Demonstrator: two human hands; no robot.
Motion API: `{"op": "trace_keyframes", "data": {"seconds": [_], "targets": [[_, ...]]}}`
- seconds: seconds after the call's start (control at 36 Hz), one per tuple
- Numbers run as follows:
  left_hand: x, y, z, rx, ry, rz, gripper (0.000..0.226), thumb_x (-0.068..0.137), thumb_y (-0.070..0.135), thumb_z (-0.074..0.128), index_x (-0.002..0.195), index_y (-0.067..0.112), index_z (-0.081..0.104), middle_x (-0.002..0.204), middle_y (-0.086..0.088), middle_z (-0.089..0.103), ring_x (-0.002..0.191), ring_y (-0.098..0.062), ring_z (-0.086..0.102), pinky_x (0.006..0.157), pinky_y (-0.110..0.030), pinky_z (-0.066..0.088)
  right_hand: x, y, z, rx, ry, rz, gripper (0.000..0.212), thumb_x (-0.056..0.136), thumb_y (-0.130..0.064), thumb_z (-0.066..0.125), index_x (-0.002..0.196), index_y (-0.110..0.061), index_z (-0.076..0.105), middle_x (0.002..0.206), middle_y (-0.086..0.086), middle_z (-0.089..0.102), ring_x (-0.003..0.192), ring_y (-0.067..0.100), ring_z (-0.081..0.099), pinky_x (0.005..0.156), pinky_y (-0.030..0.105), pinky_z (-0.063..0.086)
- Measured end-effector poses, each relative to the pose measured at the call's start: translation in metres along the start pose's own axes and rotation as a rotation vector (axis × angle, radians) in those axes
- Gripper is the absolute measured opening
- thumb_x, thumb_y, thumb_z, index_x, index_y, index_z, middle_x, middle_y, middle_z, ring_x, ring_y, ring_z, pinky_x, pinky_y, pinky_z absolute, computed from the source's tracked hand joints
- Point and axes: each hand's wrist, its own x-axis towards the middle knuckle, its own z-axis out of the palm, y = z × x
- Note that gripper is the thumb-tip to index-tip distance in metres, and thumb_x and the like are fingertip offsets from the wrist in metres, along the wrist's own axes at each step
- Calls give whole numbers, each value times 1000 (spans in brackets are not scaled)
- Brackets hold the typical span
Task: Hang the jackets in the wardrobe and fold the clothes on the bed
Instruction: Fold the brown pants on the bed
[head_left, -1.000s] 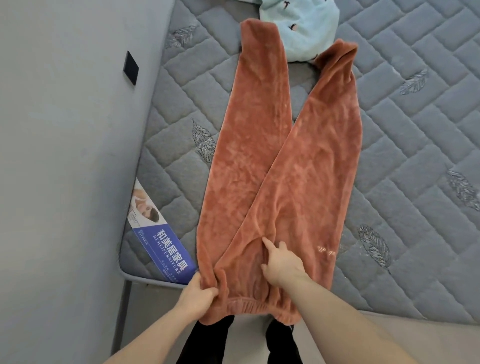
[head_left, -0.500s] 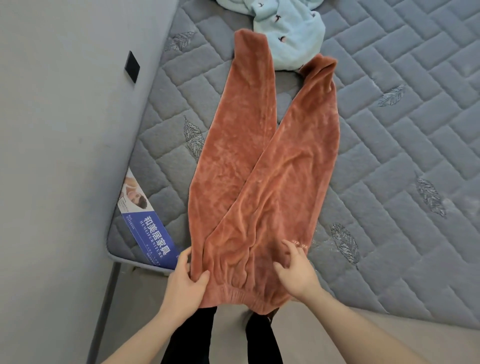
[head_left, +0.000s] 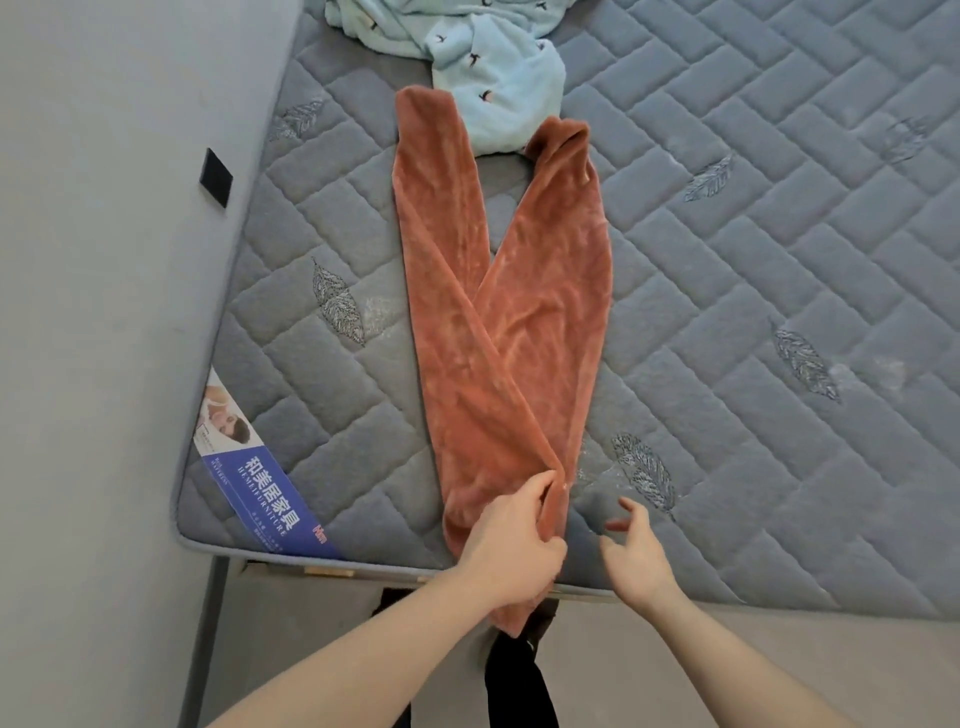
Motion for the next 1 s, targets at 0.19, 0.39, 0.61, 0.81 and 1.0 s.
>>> {"op": "trace_keyframes", "data": {"seconds": [0.19,0.39,0.61,0.81,1.0], "targets": [[29,-31,55,453,-341,-172,88,91,29,56,162,25,4,136,-11,60,121,-37,59,96,-41,49,17,14,-7,91,6,76,59,95,-5,48,150,-18,31,120,-1,61,107,30,67,102,46,49],[42,-55,29,335,-653,-256,67,77,39,64,142,28,51,111,0,74,100,-24,72,92,-39,59,32,4,1,126,-30,52,48,95,-15,58,141,-20,43,115,-1,64,106,30,67,102,44,49],[98,-64,-77,158,47,-54,18,82,23,68,97,34,70,100,15,65,84,1,63,90,-32,54,64,-78,22,199,12,-165,40,91,-18,69,128,-19,57,122,2,65,104,17,66,97,37,52],[181,-83,-175,405,312,-169,59,86,35,71,140,20,50,152,-4,29,132,-31,46,111,-43,40,101,-155,30,153,86,-251,57,89,-39,72,140,-23,52,138,0,56,127,18,55,109,33,42],[238,-85,-206,536,218,-318,97,84,50,73,160,23,19,168,-6,-3,149,-40,23,119,-46,30,136,-196,41,143,19,-182,72,85,-46,75,147,-25,46,127,-4,66,118,17,63,102,30,46]]}}
